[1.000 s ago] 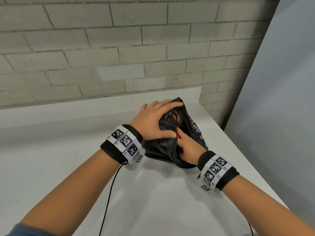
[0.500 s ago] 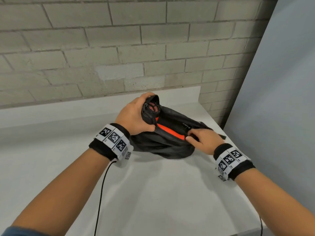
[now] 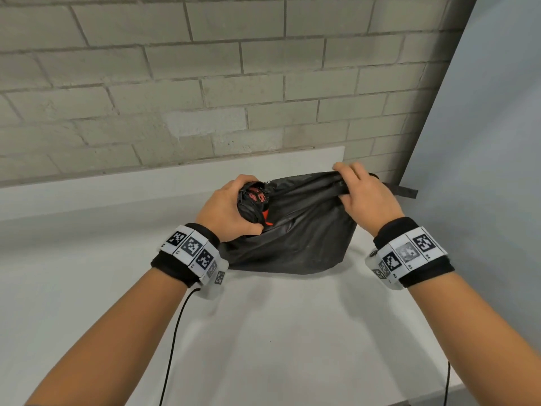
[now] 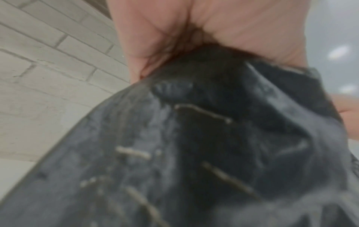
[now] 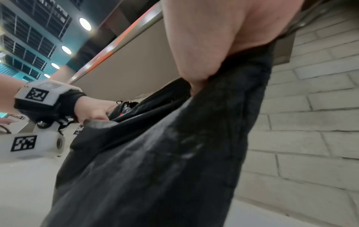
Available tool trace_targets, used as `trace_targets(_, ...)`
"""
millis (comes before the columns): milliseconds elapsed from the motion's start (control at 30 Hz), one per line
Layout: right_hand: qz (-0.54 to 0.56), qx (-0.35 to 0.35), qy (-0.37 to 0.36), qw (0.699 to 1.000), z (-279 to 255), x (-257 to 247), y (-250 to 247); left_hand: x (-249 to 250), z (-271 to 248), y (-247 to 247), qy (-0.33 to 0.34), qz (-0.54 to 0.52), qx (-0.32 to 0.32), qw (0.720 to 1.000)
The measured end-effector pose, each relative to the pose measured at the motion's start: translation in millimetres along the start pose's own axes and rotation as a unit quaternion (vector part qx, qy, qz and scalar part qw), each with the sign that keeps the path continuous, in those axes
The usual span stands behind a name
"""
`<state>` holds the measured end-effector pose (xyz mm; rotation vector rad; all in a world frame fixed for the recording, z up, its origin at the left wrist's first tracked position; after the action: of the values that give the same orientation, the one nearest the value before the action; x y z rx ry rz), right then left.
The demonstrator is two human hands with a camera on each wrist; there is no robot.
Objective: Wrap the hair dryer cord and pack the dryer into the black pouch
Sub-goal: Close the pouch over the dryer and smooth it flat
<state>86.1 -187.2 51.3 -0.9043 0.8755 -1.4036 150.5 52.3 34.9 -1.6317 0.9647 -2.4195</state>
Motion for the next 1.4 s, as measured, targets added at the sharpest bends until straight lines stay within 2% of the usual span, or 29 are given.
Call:
trace_targets(100, -0.030, -0.056, 0.013, 0.998, 1, 1, 11, -1, -5, -1, 0.009, -0.019, -0.001, 1.000)
trace_targets(167, -0.002, -0.071, 0.040, 0.997, 4, 2, 12, -2, -7, -3, 0.016, -0.027, -0.008, 0.999)
trace_targets(400, 0.119, 0.015, 0.048, 0.992, 12, 0, -3, 3, -13, -7, 0.048, -0.090, 0.028, 0.994)
trace_targets(467, 0.151, 0.027, 0.054, 0.987, 13, 4, -5, 6, -13, -10, 0.064, -0.123, 0.060, 0.988)
trace_targets(567, 0.182, 0.048, 0.070, 0.980, 13, 8, -7, 7, -10, -23, 0.050, -0.174, 0.136, 0.974)
trace_targets(733, 0.197, 0.079, 0.099, 0.972, 15, 11, -15, 6, -5, -38, 0.055, -0.173, 0.215, 0.960)
trace_targets(867, 0.190, 0.072, 0.050, 0.978, 14, 11, -16, 4, -5, -38, 0.038, -0.173, 0.243, 0.954)
trace_targets(1033, 0.207, 0.015, -0.020, 0.978, 7, -1, -11, -1, -5, -32, -0.019, -0.236, 0.212, 0.948)
trace_targets(1133, 0.135, -0.002, -0.047, 0.990, 4, -13, -12, -1, -6, -28, -0.022, -0.239, 0.196, 0.951)
trace_targets(1200, -0.008, -0.013, -0.063, 0.998, 6, -24, -11, 0, -7, -26, -0.014, -0.242, 0.186, 0.952)
trace_targets(1267, -0.139, -0.027, -0.060, 0.988, 12, -31, -10, 2, -7, -25, -0.005, -0.234, 0.175, 0.956)
trace_targets(1333, -0.160, -0.040, -0.032, 0.986, 18, -28, -14, 3, -8, -26, 0.001, -0.220, 0.174, 0.960)
trace_targets(1400, -0.102, -0.046, 0.007, 0.994, 21, -22, -22, 4, -8, -33, 0.001, -0.217, 0.181, 0.959)
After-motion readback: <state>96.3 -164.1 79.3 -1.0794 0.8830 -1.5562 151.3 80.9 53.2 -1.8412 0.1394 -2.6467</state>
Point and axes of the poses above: each hand's wrist, its own z-axis towards the middle knuckle, its own y-axis out of the palm, x = y × z, the point moved 3 cm from there along z, towards the middle knuckle, and after that the axes turned 13 degrees about -z, right-handed, at the moved point
